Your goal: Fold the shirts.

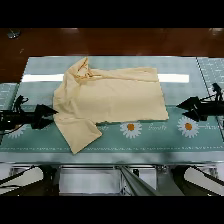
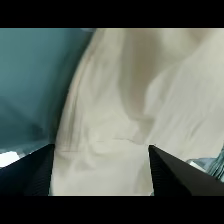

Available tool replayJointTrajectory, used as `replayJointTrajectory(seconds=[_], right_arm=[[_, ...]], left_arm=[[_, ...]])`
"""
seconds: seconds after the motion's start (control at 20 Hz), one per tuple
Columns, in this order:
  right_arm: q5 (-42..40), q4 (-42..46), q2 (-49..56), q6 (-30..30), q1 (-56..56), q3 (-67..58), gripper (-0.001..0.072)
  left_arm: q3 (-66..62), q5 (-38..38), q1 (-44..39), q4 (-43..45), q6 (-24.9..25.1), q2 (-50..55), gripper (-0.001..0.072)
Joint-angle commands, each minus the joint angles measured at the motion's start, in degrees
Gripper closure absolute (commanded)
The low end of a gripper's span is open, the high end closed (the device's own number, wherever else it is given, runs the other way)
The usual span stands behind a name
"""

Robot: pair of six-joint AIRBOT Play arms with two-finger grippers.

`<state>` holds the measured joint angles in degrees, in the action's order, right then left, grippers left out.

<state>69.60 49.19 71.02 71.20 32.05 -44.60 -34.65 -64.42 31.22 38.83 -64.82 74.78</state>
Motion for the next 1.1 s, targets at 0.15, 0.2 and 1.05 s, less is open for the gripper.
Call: replayJointTrajectory(seconds=[0.15, 0.2, 1.05], right_arm=[[-2.49, -2.58, -1.25, -0.22, -2.58, 4.31, 0.0086], [-3.02, -1.29, -1.25, 0.79, -2.58, 4.31, 0.0086], [-3.04, -2.12, 14.8, 6.86, -21.09, -11.3, 0.0695]], left_arm=[[0.46, 7.8, -9.64, -4.81, 2.69, 1.92, 0.0366], [-0.7, 6.75, -9.79, -4.83, 3.13, 1.9, 0.067], [-8.94, -0.76, -11.52, -6.1, 3.23, 1.31, 0.0683]])
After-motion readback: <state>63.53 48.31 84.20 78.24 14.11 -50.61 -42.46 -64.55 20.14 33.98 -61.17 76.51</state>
